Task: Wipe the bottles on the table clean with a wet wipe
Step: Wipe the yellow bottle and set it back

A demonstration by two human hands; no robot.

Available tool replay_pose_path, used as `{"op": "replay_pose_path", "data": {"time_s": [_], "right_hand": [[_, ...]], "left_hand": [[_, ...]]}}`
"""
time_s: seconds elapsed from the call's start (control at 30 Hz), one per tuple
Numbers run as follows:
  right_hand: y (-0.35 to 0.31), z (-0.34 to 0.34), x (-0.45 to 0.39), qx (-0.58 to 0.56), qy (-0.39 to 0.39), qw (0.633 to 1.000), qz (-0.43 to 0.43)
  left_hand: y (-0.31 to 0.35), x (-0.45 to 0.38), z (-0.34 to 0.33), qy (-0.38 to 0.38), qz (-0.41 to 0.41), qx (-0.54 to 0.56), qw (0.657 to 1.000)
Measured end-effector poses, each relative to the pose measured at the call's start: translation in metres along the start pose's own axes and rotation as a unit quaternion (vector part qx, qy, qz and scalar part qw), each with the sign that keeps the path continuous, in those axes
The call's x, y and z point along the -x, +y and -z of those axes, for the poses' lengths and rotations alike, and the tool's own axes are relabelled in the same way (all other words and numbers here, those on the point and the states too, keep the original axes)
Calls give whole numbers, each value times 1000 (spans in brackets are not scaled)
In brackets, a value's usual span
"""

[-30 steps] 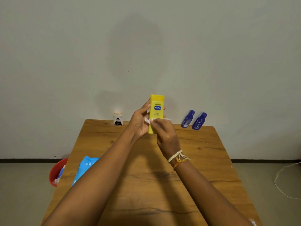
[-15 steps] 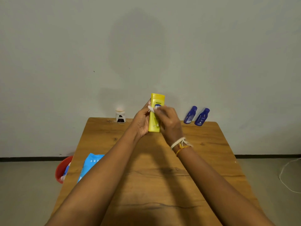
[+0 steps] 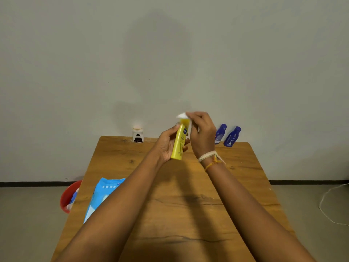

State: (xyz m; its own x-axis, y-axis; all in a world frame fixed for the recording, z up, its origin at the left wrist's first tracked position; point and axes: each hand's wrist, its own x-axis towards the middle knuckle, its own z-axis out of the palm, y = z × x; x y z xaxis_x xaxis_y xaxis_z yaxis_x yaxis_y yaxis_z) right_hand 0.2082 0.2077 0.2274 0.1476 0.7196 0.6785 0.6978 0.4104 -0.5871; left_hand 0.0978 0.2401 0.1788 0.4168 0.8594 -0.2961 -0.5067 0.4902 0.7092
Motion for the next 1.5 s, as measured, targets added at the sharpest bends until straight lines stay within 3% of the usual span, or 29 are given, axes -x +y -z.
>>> {"op": "replay_pose_path", "data": {"time_s": [0.13, 0.3, 0.43, 0.6, 0.67, 0.8, 0.9, 1.13, 1.3, 1.4, 1.47, 1.5], "right_hand": [[-4, -8, -15, 67, -55, 995, 44], [-2, -5, 17, 118, -70, 987, 86], [0, -2, 52, 117, -94, 983, 104], [2, 7, 94, 94, -117, 981, 124], [-1, 10, 96, 69, -106, 986, 108], [-10, 4, 52, 20, -10, 1000, 21], [-8, -4, 18, 43, -25, 999, 8], [-2, -2, 66, 73, -105, 986, 110], [2, 4, 99, 75, -91, 984, 135], [1, 7, 104, 12, -52, 997, 48], [-7, 4, 101, -65, 24, 992, -107], [-11, 0, 98, -109, 66, 970, -207]], "left_hand": [[-4, -1, -2, -11, -26, 28, 999], [-10, 0, 5, -13, -43, 87, 995], [-7, 2, 0, 27, -21, 112, 993], [2, -4, 8, 25, -21, 62, 998], [0, -5, 10, 21, -21, 71, 997], [-5, -5, 2, 20, -18, 118, 993], [-7, -4, -4, 12, -8, 127, 992], [8, -7, 4, 28, 5, 97, 995], [3, -6, 8, 42, -1, 54, 998], [-1, -4, 4, 56, -12, 98, 994], [-3, -5, -1, 67, -21, 146, 987], [-4, -6, -4, 74, -27, 164, 983]]}}
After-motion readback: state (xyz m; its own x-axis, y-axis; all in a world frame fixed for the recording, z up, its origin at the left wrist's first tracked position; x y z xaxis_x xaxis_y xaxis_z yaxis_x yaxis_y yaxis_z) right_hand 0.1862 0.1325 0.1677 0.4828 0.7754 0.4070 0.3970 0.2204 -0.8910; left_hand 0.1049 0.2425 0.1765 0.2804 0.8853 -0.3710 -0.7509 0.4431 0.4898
